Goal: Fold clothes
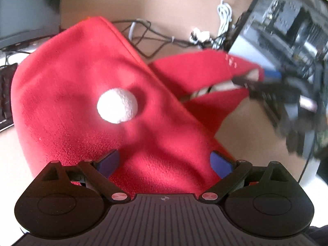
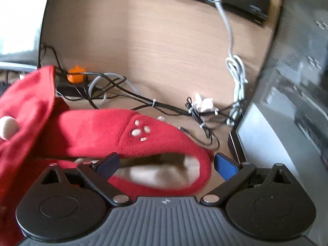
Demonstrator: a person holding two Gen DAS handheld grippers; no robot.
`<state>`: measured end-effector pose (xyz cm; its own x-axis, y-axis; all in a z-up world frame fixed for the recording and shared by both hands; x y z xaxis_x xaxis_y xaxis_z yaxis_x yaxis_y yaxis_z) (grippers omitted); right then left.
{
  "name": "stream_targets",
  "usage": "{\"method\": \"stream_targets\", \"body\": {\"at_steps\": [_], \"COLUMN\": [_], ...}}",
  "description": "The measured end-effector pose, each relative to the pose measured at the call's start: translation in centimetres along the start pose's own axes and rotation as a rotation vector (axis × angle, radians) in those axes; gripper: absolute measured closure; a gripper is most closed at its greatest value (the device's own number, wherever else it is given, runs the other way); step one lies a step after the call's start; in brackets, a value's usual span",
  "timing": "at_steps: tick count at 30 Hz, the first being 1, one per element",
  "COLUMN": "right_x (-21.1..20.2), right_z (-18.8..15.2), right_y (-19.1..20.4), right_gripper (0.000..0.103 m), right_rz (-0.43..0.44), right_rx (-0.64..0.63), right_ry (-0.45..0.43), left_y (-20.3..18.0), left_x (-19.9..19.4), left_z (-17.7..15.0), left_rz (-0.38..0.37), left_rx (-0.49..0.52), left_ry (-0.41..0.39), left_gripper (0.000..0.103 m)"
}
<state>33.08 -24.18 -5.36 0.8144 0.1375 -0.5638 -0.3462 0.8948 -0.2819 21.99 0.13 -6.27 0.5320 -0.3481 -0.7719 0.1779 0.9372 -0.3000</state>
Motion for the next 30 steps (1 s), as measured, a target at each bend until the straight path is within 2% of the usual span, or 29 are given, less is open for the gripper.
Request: {"method": "stream_targets", "body": {"at_steps": [2, 4, 9, 12, 16, 19, 23, 25, 28, 30], "right_x": [1.6, 3.5, 5.4, 4.3, 1.5, -1.0, -4.0, -5.0, -7.3, -8.9], "right_z": [0.2, -0.1, -2.9, -5.1, -7.6, -9.0, -8.9, -8.0, -7.0, -6.4], "right_y": [0.7, 1.9, 2.6, 2.3, 2.5, 3.1, 2.5, 1.4, -1.5, -3.2], "right_gripper": [0.004, 0.0, 0.0, 0.0, 0.0, 0.0, 0.0, 0.0, 0.0, 0.0], "right_rz": [0.012, 0.054, 0.104, 0.137, 0.164, 0.161, 0.095, 0.013, -0.166, -0.233], "right_rx": [-0.043, -0.063, 0.04, 0.111, 0.178, 0.181, 0.16, 0.157, 0.13, 0.155], "right_ry": [0.001, 0.04, 0.172, 0.241, 0.28, 0.293, 0.257, 0.218, 0.161, 0.133], "left_y": [-0.2, -0.2, -0.1, -0.2, 0.1, 0.5, 1.1, 1.2, 1.0, 0.7], "left_x": [0.3, 0.5, 0.0, -0.4, -0.8, -1.3, -1.7, -1.8, -1.8, -1.9], "left_z": [-0.1, -0.2, -0.6, -1.0, -1.4, -1.9, -2.0, -1.9, -1.5, -1.0], "left_rz": [0.013, 0.012, 0.001, 0.003, -0.002, -0.008, -0.029, -0.037, -0.048, -0.052], "left_rx": [0.032, 0.043, 0.069, 0.105, 0.139, 0.186, 0.198, 0.187, 0.165, 0.16], "left_ry": [0.002, 0.008, 0.018, 0.024, 0.046, 0.069, 0.077, 0.072, 0.058, 0.041], "left_gripper": [0.004, 0.004, 0.004, 0.004, 0.004, 0.004, 0.004, 0.004, 0.004, 0.004]}}
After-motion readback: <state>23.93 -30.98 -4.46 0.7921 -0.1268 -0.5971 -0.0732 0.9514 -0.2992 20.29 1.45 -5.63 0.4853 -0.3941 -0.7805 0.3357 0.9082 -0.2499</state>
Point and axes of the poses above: each gripper's, at about its wrist camera, not at the fingertips, and x roughly the way its jaws point, y to its left, z to its top, the point moved 9 cm from there along x, roughly the way its jaws point, and after that the axes turned 4 degrees about -x, right-handed, at the moved point
